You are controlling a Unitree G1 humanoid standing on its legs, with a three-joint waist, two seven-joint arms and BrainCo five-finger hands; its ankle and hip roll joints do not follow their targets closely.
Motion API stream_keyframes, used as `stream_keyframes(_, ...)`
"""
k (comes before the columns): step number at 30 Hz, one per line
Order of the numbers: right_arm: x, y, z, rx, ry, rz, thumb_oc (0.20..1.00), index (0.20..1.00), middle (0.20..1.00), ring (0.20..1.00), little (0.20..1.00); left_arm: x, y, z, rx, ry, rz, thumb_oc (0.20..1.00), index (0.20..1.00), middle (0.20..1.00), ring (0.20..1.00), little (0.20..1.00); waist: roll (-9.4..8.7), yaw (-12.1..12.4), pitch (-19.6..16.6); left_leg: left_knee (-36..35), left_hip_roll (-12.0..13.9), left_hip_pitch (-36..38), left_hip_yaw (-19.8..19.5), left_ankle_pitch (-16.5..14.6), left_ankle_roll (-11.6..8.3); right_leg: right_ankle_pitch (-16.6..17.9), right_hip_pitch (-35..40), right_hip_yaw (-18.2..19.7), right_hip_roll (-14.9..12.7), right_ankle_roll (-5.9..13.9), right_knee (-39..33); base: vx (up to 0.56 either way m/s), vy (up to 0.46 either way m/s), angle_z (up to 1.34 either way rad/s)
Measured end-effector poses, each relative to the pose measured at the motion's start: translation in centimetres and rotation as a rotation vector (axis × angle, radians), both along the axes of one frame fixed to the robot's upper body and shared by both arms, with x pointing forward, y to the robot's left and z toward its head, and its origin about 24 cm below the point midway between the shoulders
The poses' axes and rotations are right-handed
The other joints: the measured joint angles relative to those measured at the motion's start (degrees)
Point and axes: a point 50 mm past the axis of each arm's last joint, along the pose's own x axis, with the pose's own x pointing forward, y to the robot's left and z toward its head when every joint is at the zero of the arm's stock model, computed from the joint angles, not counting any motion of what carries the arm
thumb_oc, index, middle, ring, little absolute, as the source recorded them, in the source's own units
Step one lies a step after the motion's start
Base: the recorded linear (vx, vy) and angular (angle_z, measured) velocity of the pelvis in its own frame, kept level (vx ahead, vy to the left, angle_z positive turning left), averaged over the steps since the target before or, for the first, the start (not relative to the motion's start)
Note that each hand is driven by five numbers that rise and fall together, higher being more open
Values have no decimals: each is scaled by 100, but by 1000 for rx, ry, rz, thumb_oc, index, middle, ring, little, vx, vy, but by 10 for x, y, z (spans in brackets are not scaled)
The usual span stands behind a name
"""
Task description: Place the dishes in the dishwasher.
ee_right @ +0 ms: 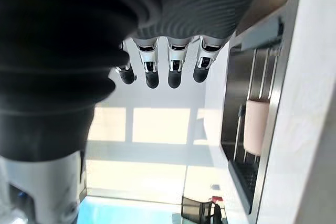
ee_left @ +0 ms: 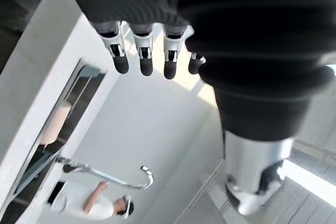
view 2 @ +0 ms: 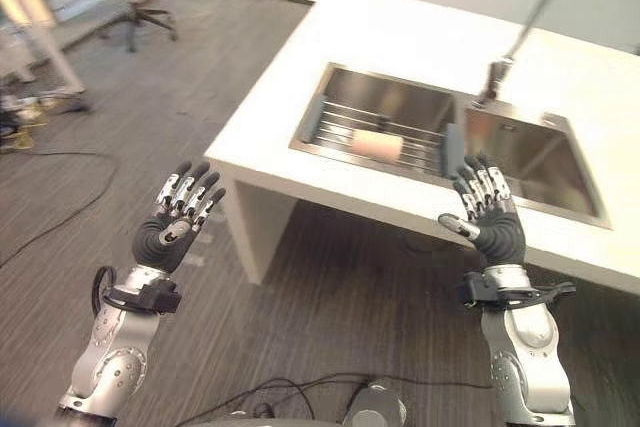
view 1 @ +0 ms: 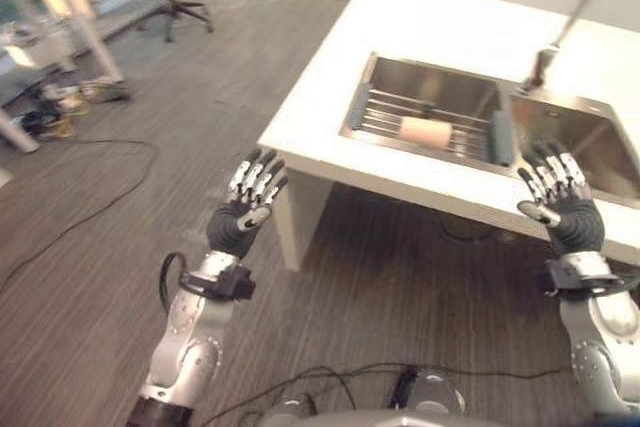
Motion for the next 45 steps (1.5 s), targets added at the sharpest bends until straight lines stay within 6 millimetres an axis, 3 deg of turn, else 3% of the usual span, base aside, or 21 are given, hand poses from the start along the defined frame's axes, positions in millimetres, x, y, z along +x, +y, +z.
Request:
stream_keyframes(3, 0, 4, -12, 1, 45, -6, 1000, 1000, 1000, 1000, 1000, 3, -9, -6, 14, 22, -23, 1000, 1000, 1000, 1000, 1000, 147, -8, 96, 18, 254, 327, 163, -53, -252, 276, 207, 176, 57, -21, -124, 146, -429, -33)
stream_keyframes(4, -1, 4, -13, 2, 50, -7, 1000, 1000, 1000, 1000, 1000, 3, -7, -4, 15, 11, -14, 1000, 1000, 1000, 1000, 1000, 158, 21, 97, -14, 426, 493, 162, -25, -429, 264, 450, 289, 435, -27, -68, 228, -501, -12)
stream_keyframes(5, 2, 5, -11, 3, 30, -12, 1000, 1000, 1000, 1000, 1000, 3, -3, 1, 8, -15, 17, 1000, 1000, 1000, 1000, 1000, 25, 29, 52, -56, 515, 668, 131, -25, -766, 440, 700, 585, 888, -272, -118, 276, -554, -22)
stream_keyframes(7, 16, 3, -2, -14, -5, -28, 1000, 1000, 1000, 1000, 1000, 3, -10, 0, -55, -11, 39, 1000, 1000, 1000, 1000, 1000, 593, 61, 66, 268, 1196, 688, 261, -11, -822, 14, 636, 645, 1574, -551, 107, 262, -425, -59)
stream_keyframes(8, 19, 4, 4, -29, -27, -25, 1000, 1000, 1000, 1000, 1000, 5, -10, 3, -56, -21, 42, 1000, 1000, 1000, 1000, 1000, 629, 60, 72, 746, 1465, 558, 244, 27, -770, -213, 589, 736, 1728, -692, 285, 239, -336, -81)
stream_keyframes(10, 17, -2, 11, -74, -35, -24, 1000, 1000, 1000, 1000, 1000, 9, -10, 13, -59, -45, 46, 1000, 1000, 1000, 1000, 1000, 370, 29, 72, 2445, 1901, -48, -321, 920, -1025, -693, 764, 959, 1884, -1009, 437, 222, -280, -66)
stream_keyframes(12, 14, -11, 21, -85, -75, -48, 1000, 1000, 1000, 1000, 1000, 9, -16, 13, -98, -39, 40, 1000, 1000, 1000, 1000, 1000, 290, 12, 62, 4336, 1509, -1233, -469, 908, -1337, -675, 925, 1210, 1952, -1343, 111, 145, -93, -58)
stream_keyframes(13, 14, -12, 21, -83, -78, -52, 1000, 1000, 1000, 1000, 1000, 9, -16, 12, -100, -33, 42, 1000, 1000, 1000, 1000, 1000, 280, 12, 60, 4729, 1303, -1668, -186, 771, -1171, -631, 1045, 1195, 1980, -1384, -57, 242, 103, -44)
stream_keyframes(15, 14, -4, 15, -99, -52, -15, 1000, 1000, 1000, 1000, 1000, 4, -12, 4, -97, 0, 57, 1000, 1000, 1000, 1000, 1000, 314, 10, 43, 3500, 1203, -1679, 63, 263, -768, -563, 1288, 1207, 2209, -1220, -272, 239, 211, -32)
stream_keyframes(16, 14, 1, 11, -108, -28, 9, 1000, 1000, 1000, 1000, 1000, 0, -10, -1, -94, 21, 66, 1000, 1000, 1000, 1000, 1000, 420, 3, -13, 2020, 1205, -1363, 80, 162, -609, -591, 1415, 1204, 2400, -1147, -380, 120, 255, -18)
stream_keyframes(18, 4, -3, 4, -119, 8, -12, 1000, 1000, 1000, 1000, 1000, -1, -12, -1, -87, -1, 36, 1000, 1000, 1000, 1000, 1000, 431, -12, -25, -313, 1002, -762, -218, 503, -806, -657, 1553, 1084, 2447, -998, -397, 114, 306, 23)
stream_keyframes(19, 0, -7, 3, -127, 15, -24, 1000, 1000, 1000, 1000, 1000, -2, -12, 0, -86, -21, 29, 1000, 1000, 1000, 1000, 1000, 441, 4, -31, -712, 1020, -637, -473, 694, -785, -675, 1542, 1083, 2423, -963, -388, 143, 374, 20)
stream_keyframes(22, 4, -9, 14, -134, -35, -32, 1000, 1000, 1000, 1000, 1000, -2, -10, 9, -83, -99, 23, 1000, 1000, 1000, 1000, 1000, 509, 32, -49, -701, 990, -20, -504, 763, -693, -732, 1497, 1239, 2214, -729, -121, 165, 399, -11)
stream_keyframes(25, -7, -5, 13, -113, -41, -24, 1000, 1000, 1000, 1000, 1000, -2, -10, 25, -79, -201, 3, 1000, 1000, 1000, 1000, 1000, 303, 1, -45, -681, 319, -30, -572, 530, -410, -538, 1391, 1222, 1433, -414, 340, 231, 518, 37)
stream_keyframes(26, -9, -3, 11, -106, -35, -19, 1000, 1000, 1000, 1000, 1000, -4, -10, 34, -86, -245, -8, 1000, 1000, 1000, 1000, 1000, 317, 60, -47, -711, 25, 61, -651, 317, -158, -158, 1325, 1236, 1076, -427, 702, 292, 650, 42)
stream_keyframes(28, -9, -1, 15, -110, -54, -28, 1000, 1000, 1000, 1000, 1000, 0, -15, 45, -119, -290, -39, 1000, 1000, 1000, 1000, 1000, 327, 125, -52, -713, -220, 109, -810, 241, 86, 13, 1053, 1218, 625, -393, 1509, 197, 453, 47)
stream_keyframes(34, -8, 0, 15, -138, -49, -32, 1000, 1000, 1000, 1000, 1000, -2, -4, 46, -62, -282, -8, 1000, 1000, 1000, 1000, 1000, 282, 377, -105, -661, -371, 143, -959, 190, 469, -34, 283, 1066, 569, -208, 2756, 157, 194, 29)
stream_keyframes(37, -5, -3, 15, -161, -30, -30, 1000, 1000, 1000, 1000, 1000, 0, 4, 47, -52, -259, 49, 1000, 1000, 1000, 1000, 1000, 283, 373, -112, -661, -259, 182, -597, 193, 424, -515, 153, 1065, 777, -192, 2016, 52, -211, -23)
stream_keyframes(42, 13, 3, 1, -139, 22, -8, 1000, 1000, 1000, 1000, 1000, 7, 2, 40, 21, -177, 114, 1000, 1000, 1000, 1000, 1000, 131, 242, -164, -365, 175, 388, -484, 53, -64, 152, 604, 999, 735, -239, -60, 47, -427, -8)
stream_keyframes(44, 12, 8, 3, -129, 7, 4, 1000, 1000, 1000, 1000, 1000, 4, 2, 37, 39, -162, 137, 1000, 1000, 1000, 1000, 1000, 29, 368, -309, -357, 470, 584, -406, 17, -543, 326, 1001, 968, 1275, -389, -505, 59, -360, -29)
stream_keyframes(45, 13, 6, 9, -153, -6, 3, 1000, 1000, 1000, 1000, 1000, 2, -2, 33, 34, -145, 132, 1000, 1000, 1000, 1000, 1000, 379, 322, -347, -306, 915, 587, -367, 67, -620, 214, 1007, 950, 1764, -465, -562, 50, -340, -38)
